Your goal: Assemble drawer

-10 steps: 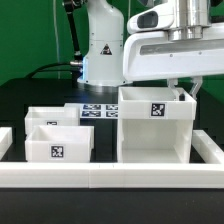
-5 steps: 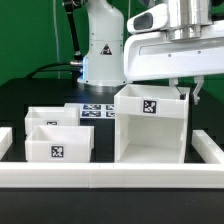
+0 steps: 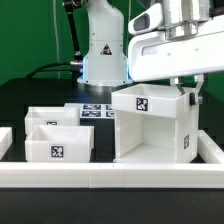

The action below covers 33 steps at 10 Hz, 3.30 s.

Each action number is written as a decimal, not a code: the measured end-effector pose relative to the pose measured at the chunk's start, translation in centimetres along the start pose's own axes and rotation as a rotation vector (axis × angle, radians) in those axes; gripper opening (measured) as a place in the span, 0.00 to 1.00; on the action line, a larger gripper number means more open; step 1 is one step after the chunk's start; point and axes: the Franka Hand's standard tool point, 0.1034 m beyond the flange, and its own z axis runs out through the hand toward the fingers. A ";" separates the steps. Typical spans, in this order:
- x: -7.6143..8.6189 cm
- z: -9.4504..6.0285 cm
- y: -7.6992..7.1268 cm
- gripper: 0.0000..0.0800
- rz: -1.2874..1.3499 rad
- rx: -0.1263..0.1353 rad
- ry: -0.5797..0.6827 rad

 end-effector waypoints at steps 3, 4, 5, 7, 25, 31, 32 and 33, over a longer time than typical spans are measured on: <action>0.0 -0.2 -0.3 0.06 0.174 0.022 -0.007; 0.3 -0.3 -0.2 0.06 0.272 0.030 -0.012; 0.5 -0.3 -0.3 0.06 0.349 0.039 -0.012; 0.6 -0.5 -0.5 0.06 0.454 0.053 -0.012; 2.4 0.8 -2.5 0.50 0.687 0.042 -0.110; 3.2 -4.3 -2.5 0.81 0.401 0.062 -0.169; 2.9 -3.9 -2.4 0.81 0.380 0.057 -0.171; 2.9 -3.8 -2.3 0.81 0.380 0.056 -0.172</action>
Offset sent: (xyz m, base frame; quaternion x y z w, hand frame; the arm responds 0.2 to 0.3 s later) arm -0.0160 -0.0094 -0.0166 -0.0447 -0.0548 0.2918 0.9539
